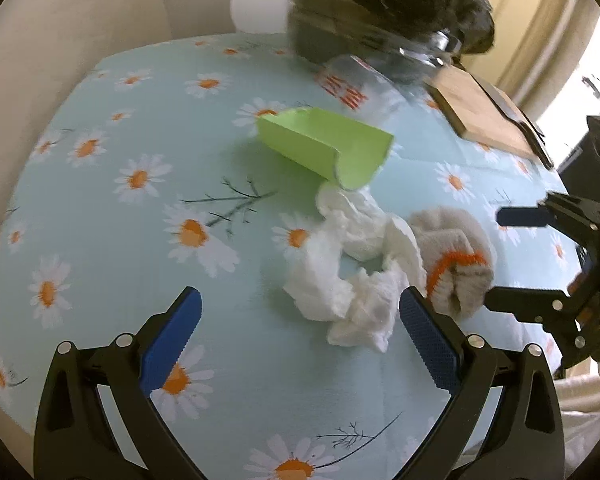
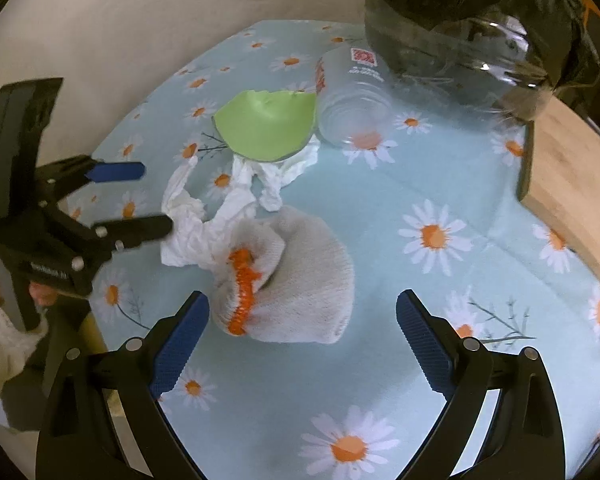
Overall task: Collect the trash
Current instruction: 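Grasp the white tissue with left tool while right tool grasps the white mesh sock, then carry tissue and sock over the bin and open both tools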
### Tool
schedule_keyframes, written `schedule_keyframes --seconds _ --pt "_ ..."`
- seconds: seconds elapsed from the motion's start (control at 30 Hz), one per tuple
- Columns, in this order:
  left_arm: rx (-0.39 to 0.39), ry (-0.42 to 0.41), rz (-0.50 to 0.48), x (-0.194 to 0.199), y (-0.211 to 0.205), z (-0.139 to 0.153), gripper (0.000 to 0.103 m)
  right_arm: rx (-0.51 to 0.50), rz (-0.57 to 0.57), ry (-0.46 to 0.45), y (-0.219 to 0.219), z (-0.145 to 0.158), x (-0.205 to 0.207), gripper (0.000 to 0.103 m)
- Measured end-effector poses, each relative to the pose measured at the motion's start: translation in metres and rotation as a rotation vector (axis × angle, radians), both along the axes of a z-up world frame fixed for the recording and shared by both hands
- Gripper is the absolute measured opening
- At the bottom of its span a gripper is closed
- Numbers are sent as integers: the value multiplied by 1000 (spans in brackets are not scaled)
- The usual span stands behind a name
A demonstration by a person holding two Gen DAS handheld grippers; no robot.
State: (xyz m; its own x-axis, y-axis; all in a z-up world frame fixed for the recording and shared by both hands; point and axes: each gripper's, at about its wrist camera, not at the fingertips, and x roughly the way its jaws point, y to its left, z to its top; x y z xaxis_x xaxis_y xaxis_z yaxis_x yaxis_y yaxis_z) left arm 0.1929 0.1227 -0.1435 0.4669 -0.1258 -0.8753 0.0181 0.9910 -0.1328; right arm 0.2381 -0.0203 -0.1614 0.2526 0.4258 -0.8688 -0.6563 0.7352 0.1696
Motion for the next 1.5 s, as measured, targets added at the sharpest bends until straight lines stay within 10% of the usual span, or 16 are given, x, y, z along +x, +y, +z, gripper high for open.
schedule_keyframes --seconds 1.07,1.17,1.27,1.5 --pt "97 -50 -151 12 -14 -32 98 69 -2 -86 -31 -27 4 90" --pt "86 -59 -151 10 -15 -27 78 115 0 -59 -35 -24 4 54" --pt "71 -64 -187 8 -21 -20 32 191 -34 12 -49 -20 12 45" --pt "79 -39 -184 10 -34 -11 27 204 -10 20 -70 -7 10 38"
